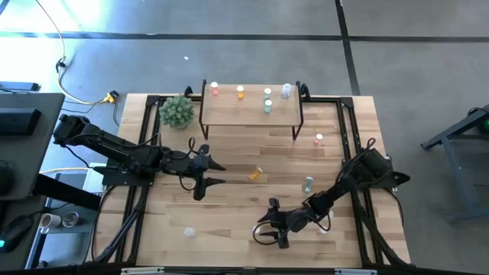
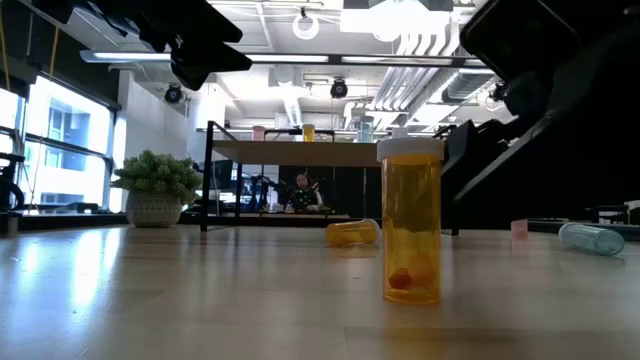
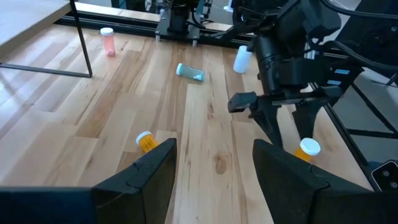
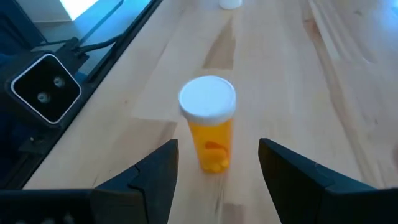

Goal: Pick and place medicine bottles onto shelf by color
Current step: Put the bottom orange pill bottle on the shelf aligned with the other orange pill bottle

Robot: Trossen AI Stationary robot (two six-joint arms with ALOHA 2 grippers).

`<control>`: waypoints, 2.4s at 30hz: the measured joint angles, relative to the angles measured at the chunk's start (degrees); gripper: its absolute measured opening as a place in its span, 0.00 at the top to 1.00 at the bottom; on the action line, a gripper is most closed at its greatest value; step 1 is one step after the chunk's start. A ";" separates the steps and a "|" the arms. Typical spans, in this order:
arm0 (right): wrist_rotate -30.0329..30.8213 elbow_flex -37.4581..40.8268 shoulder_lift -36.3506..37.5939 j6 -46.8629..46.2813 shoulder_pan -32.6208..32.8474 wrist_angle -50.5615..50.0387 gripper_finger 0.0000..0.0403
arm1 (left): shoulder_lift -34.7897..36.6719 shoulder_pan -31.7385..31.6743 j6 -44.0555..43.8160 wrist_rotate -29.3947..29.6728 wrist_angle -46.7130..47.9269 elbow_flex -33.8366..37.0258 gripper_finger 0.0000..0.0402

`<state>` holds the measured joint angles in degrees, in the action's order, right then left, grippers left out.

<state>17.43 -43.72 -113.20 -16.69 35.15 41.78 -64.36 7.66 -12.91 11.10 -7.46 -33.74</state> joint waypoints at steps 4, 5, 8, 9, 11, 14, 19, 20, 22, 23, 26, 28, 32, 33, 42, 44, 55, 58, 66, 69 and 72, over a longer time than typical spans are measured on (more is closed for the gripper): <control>-1.53 -1.44 -1.51 0.26 -0.69 -0.31 0.47 | 0.00 0.00 0.00 -0.01 -0.02 0.00 0.50; -1.51 -1.56 -1.81 0.26 -0.71 -0.41 0.47 | 0.00 0.00 0.00 -0.01 -0.03 0.00 0.50; -1.62 -2.17 -2.37 0.24 -0.75 -0.38 0.47 | 0.00 0.00 0.00 -0.01 -0.05 0.00 0.50; -1.63 -2.30 -2.37 0.24 -0.75 -0.37 0.48 | 0.00 0.00 0.00 -0.01 -0.06 0.00 0.50; -1.82 -2.39 -2.35 0.25 -0.73 -0.30 0.49 | 0.00 0.00 0.02 -0.01 -0.06 0.00 0.50; -2.22 -2.39 -2.36 -0.40 -0.78 -0.28 0.52 | 0.00 0.00 0.02 -0.02 -0.09 0.00 0.50; -2.67 -2.39 -2.36 -1.08 -0.98 0.04 0.58 | 0.00 0.00 0.02 -0.01 -0.11 0.00 0.50; -2.64 -2.39 -2.35 -1.25 -1.04 0.11 0.59 | 0.00 0.00 0.02 -0.01 -0.11 0.00 0.50; -2.66 -2.39 -2.35 -1.25 -1.04 0.11 0.59 | 0.00 0.00 0.02 -0.01 -0.11 0.00 0.50; -2.65 -2.39 -2.35 -1.26 -1.04 0.16 0.59 | 0.00 0.00 0.02 -0.01 -0.11 0.00 0.50; -2.65 -2.39 -2.35 -1.35 -1.06 0.52 0.59 | 0.00 0.00 0.02 -0.01 -0.11 0.00 0.50; -2.67 -2.39 -2.35 -1.31 -1.06 0.80 0.59 | 0.00 0.00 0.02 -0.03 -0.11 0.00 0.50; -2.67 -2.39 -2.33 -1.29 -1.06 0.98 0.63 | 0.00 0.00 0.02 -0.01 -0.11 0.00 0.50; -2.71 -2.39 -2.33 -1.28 -1.06 0.98 0.64 | 0.00 0.00 0.04 -0.03 -0.11 0.00 0.50; -2.99 -2.39 -2.32 -1.27 -1.06 1.01 0.76 | 0.00 0.00 0.04 -0.03 -0.09 0.00 0.50; -2.99 -2.39 -2.31 -1.27 -1.06 1.03 0.77 | 0.00 0.00 0.04 -0.03 -0.09 0.00 0.50; -2.86 -2.39 -1.51 -4.02 -3.80 2.12 0.78 | 0.00 -0.20 2.47 -0.14 0.06 -0.08 0.50; -2.91 -2.39 -0.71 -5.55 -5.67 2.15 0.78 | 0.00 -0.81 4.25 -0.24 4.03 -2.57 0.50; -6.89 -2.41 1.55 -12.38 -12.08 2.50 0.78 | -0.04 -3.14 7.46 -0.48 21.15 -12.87 0.50; -8.42 -2.41 2.31 -13.42 -14.25 2.20 0.78 | -0.04 -3.88 9.04 -2.30 23.68 -15.49 0.50; -9.78 -2.42 3.36 -13.11 -16.29 2.23 0.78 | -0.30 -4.97 9.09 -6.63 26.39 -17.85 0.50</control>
<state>7.65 -46.13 -109.84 -29.79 18.86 44.01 -64.66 2.69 -3.81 4.48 18.93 -51.59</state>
